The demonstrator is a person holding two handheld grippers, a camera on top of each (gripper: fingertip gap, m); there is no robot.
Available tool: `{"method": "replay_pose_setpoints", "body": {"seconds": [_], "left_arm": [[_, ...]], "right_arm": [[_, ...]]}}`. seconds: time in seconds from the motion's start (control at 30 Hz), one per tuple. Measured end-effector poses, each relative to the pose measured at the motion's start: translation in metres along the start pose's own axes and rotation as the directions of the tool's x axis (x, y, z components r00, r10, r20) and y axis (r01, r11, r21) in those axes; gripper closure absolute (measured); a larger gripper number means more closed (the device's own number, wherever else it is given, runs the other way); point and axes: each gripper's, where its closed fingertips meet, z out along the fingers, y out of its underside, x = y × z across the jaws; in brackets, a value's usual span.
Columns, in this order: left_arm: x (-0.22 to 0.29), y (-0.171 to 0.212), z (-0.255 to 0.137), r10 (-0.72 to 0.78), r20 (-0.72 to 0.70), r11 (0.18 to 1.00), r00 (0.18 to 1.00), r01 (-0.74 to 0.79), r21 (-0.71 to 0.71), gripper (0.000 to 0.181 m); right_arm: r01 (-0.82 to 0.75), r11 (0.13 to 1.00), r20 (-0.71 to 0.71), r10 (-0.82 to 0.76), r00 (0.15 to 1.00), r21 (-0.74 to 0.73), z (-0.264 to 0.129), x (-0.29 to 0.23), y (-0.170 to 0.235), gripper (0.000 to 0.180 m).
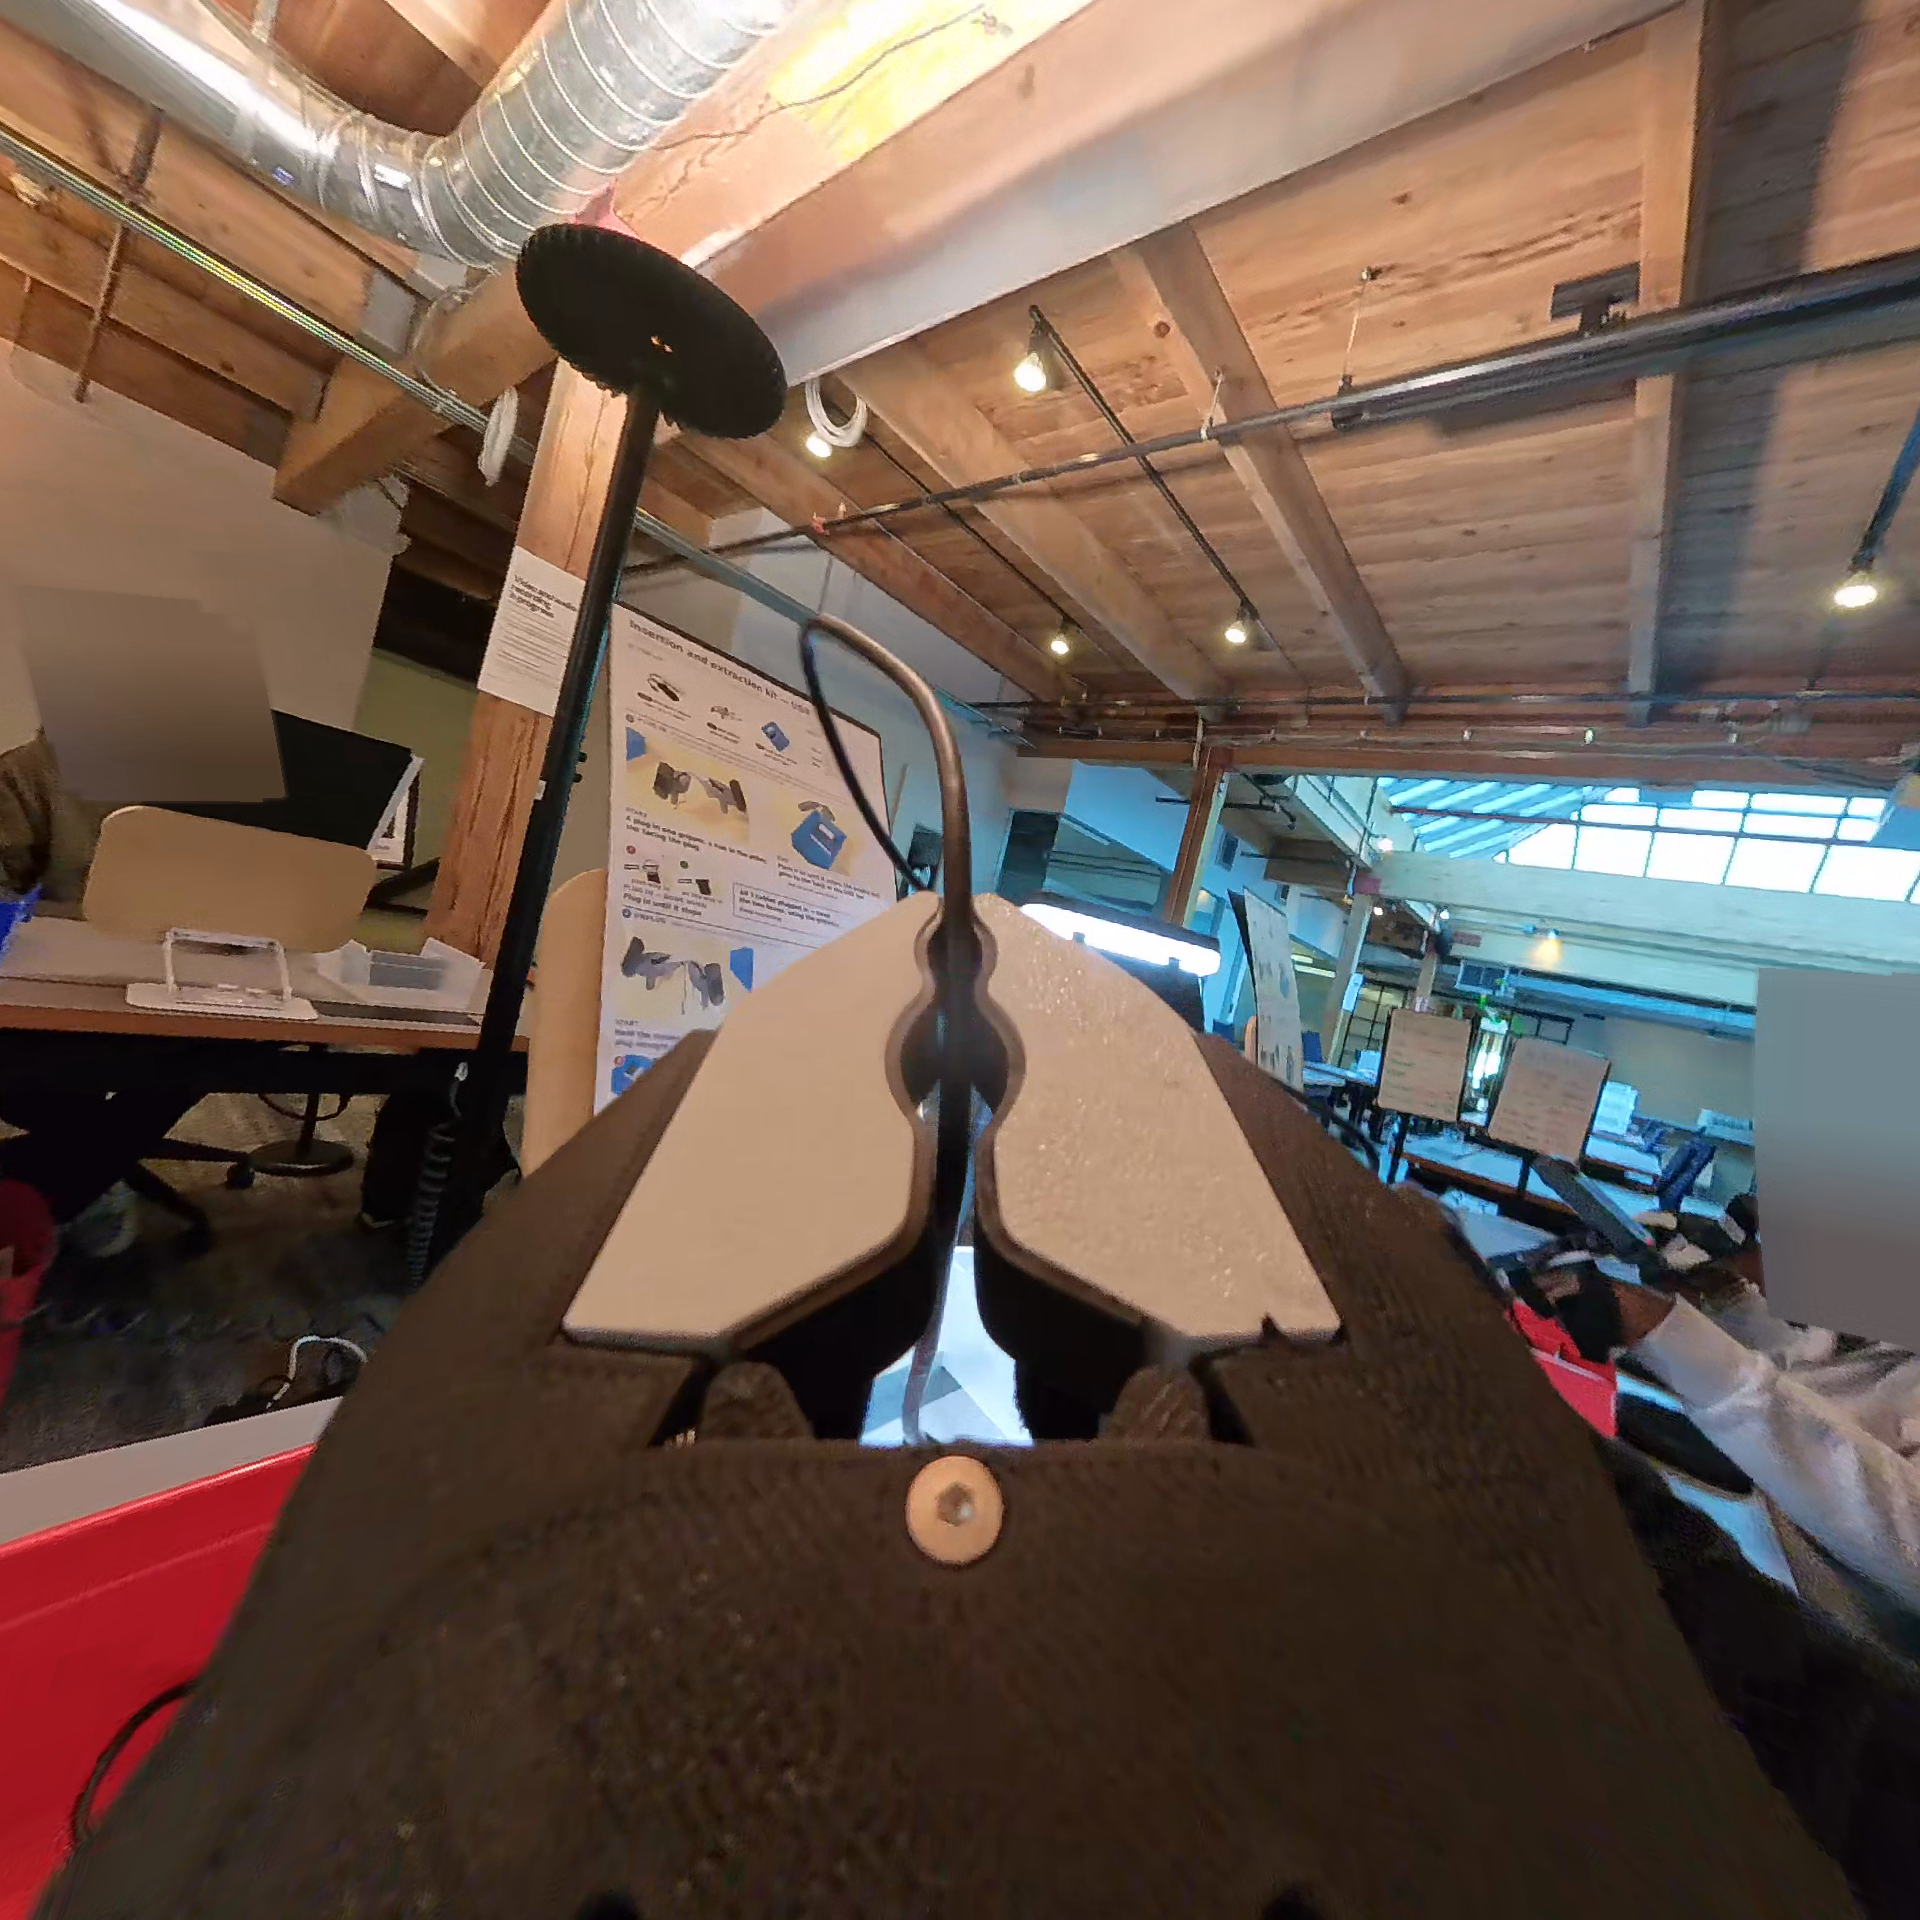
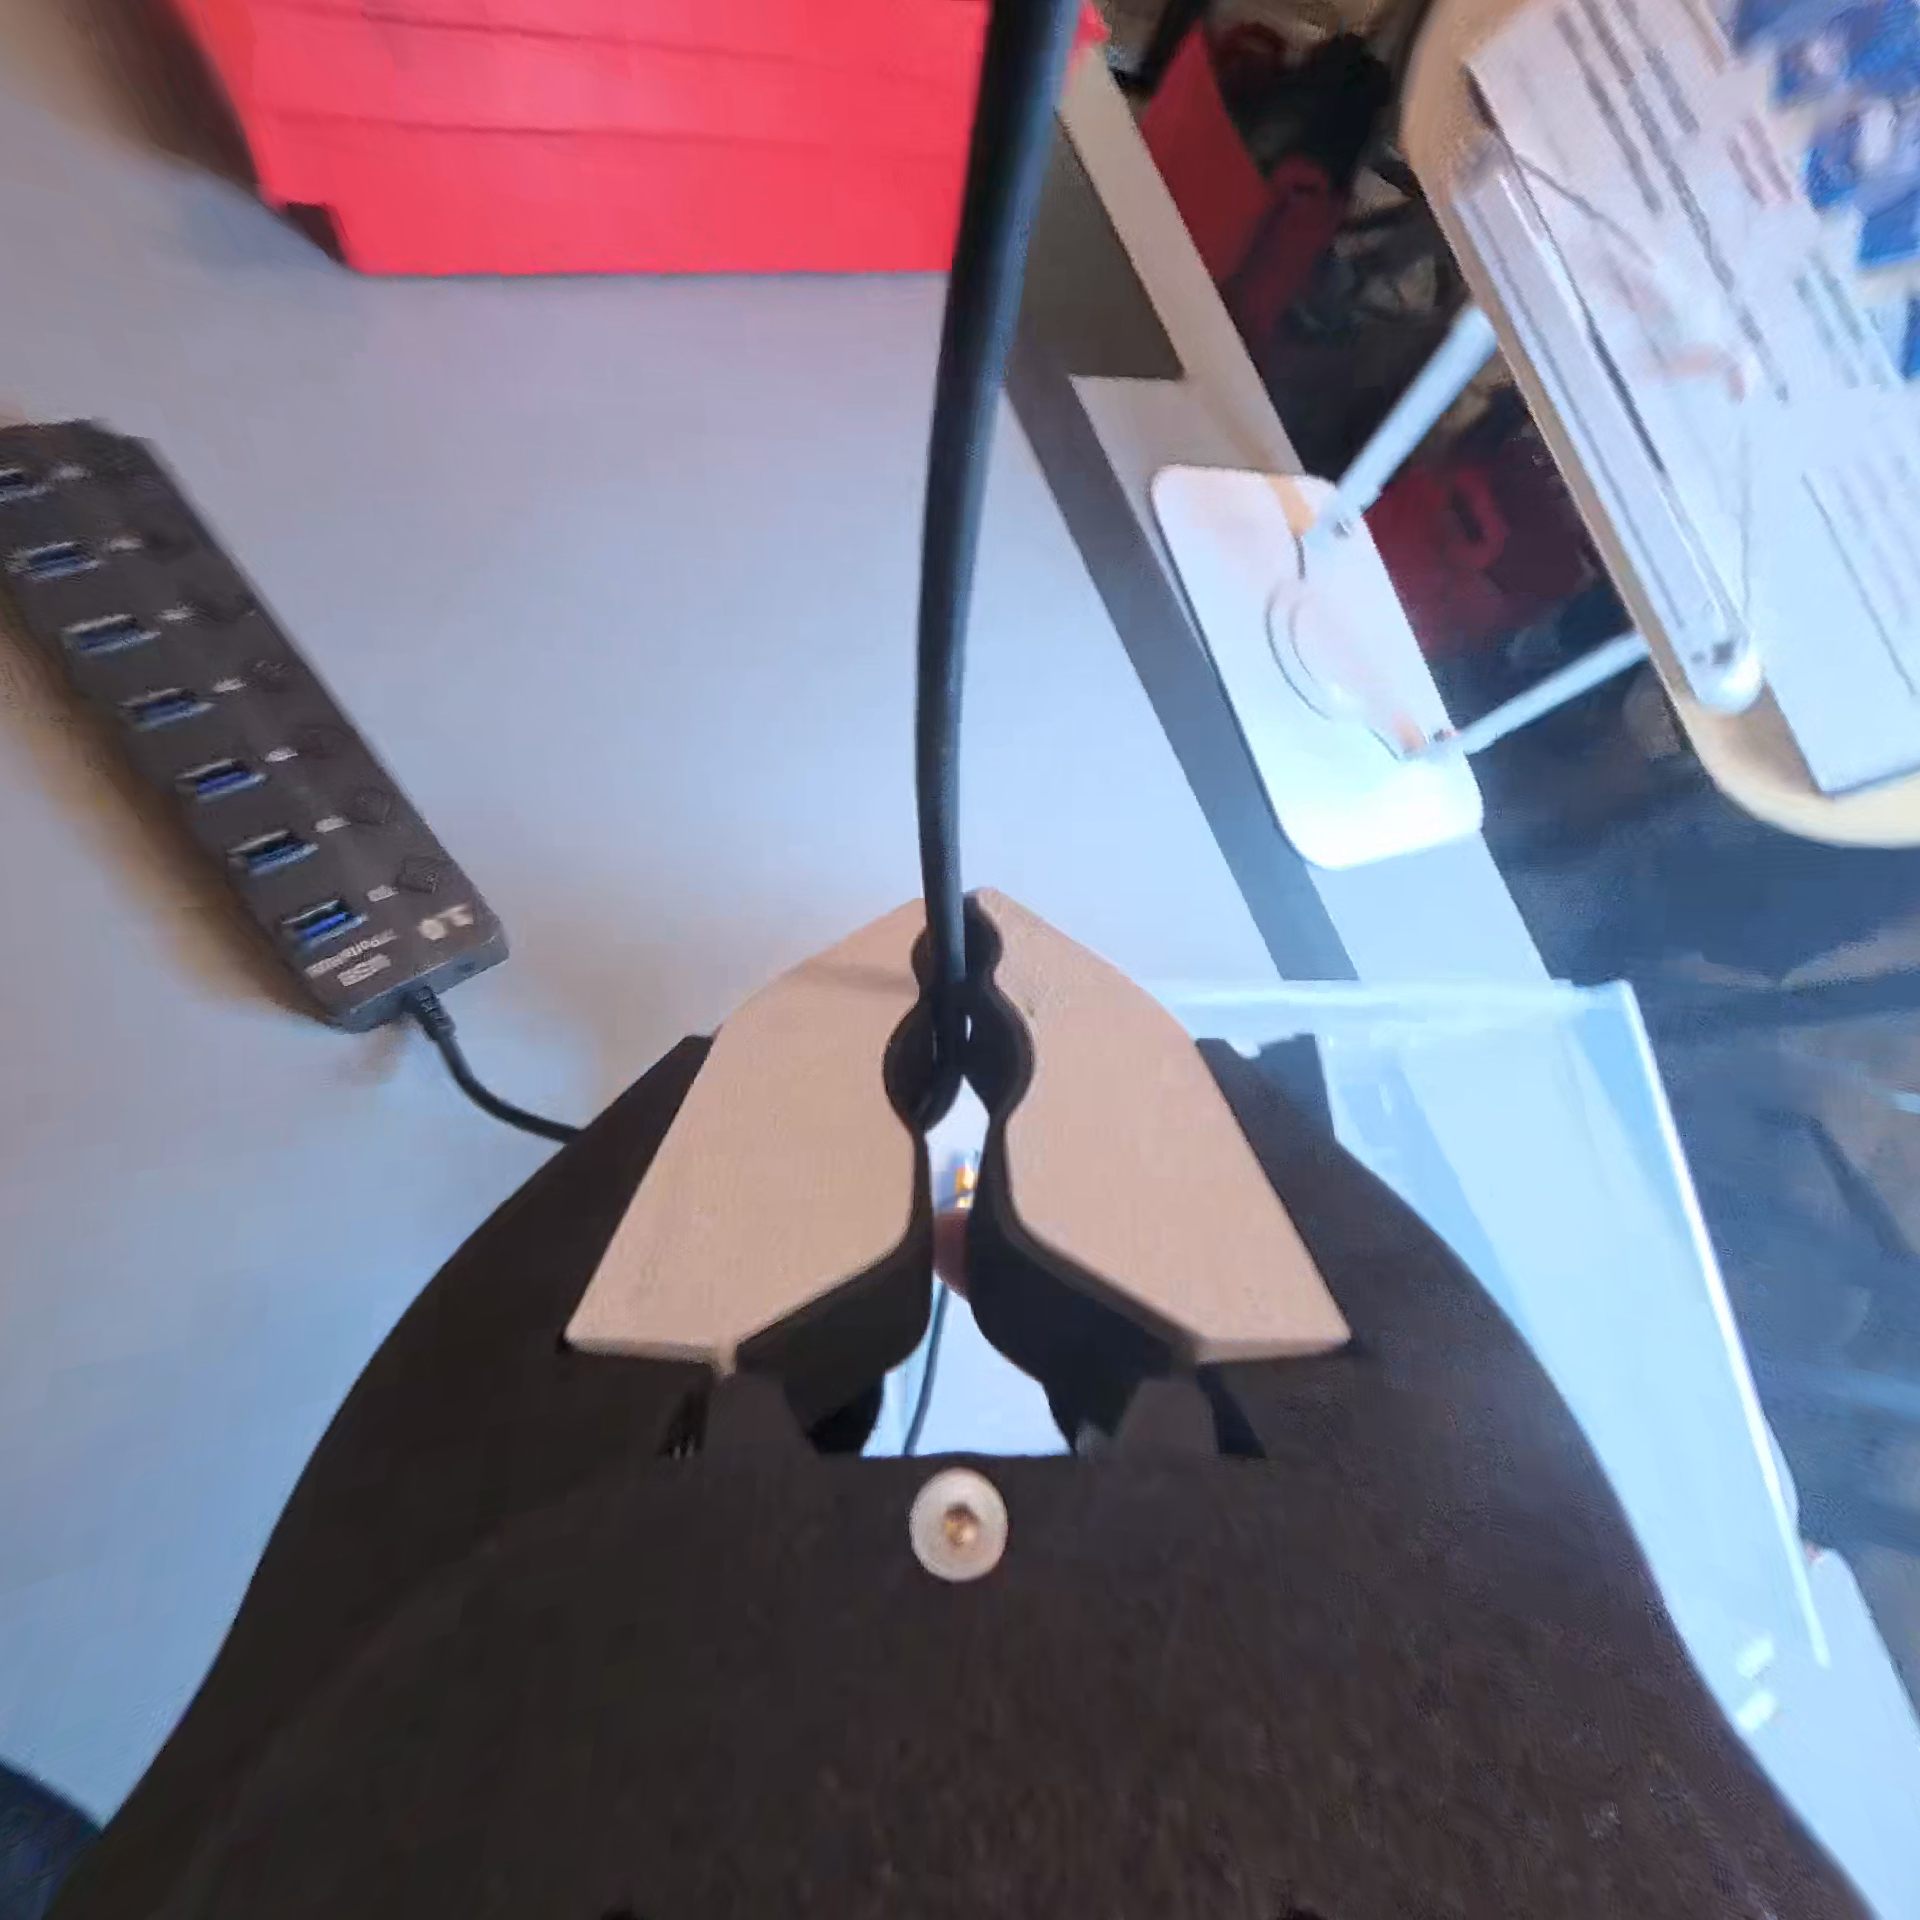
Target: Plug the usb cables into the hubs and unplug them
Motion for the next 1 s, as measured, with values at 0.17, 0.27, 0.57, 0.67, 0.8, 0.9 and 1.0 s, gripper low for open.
{"method": "replay_pose_setpoints", "body": {"seconds": [0.17, 0.27, 0.57, 0.67, 0.8, 0.9, 1.0], "left_arm": [[0.037, 0.042, 0.026, 0.069, -0.113, 0.984, 0.991, -0.086, -0.156, 0.181], [0.069, 0.079, 0.041, 0.085, -0.221, 0.956, 0.972, -0.142, -0.258, 0.181], [0.127, 0.204, 0.006, -0.024, -0.594, 0.607, 0.804, -0.460, -0.648, 0.181], [0.129, 0.231, -0.007, -0.088, -0.625, 0.512, 0.776, -0.503, -0.696, 0.181], [0.105, 0.300, -0.020, -0.068, -0.569, 0.256, 0.819, -0.537, -0.804, 0.181], [0.094, 0.351, -0.026, -0.085, -0.500, 0.133, 0.862, -0.488, -0.863, 0.181], [0.066, 0.389, -0.035, 0.036, -0.471, -0.016, 0.881, -0.471, -0.882, 0.175]], "right_arm": [[0.196, 0.980, 0.147, -0.198, 0.969, 0.028, 0.008, -0.065, -0.040, 0.179], [0.307, 0.951, 0.290, -0.284, 0.914, -0.037, 0.017, -0.106, -0.033, 0.179], [0.266, 0.962, 0.111, -0.258, 0.960, -0.067, 0.002, -0.058, -0.026, 0.176], [0.190, 0.982, 0.031, -0.189, 0.981, -0.020, -0.011, -0.032, -0.024, 0.174], [0.180, 0.984, 0.046, -0.180, 0.983, -0.005, -0.024, -0.030, -0.023, 0.171], [0.201, 0.979, 0.105, -0.203, 0.974, 0.022, -0.026, -0.045, -0.029, 0.171], [0.219, 0.976, 0.135, -0.219, 0.966, 0.019, -0.021, -0.055, -0.032, 0.171]]}}
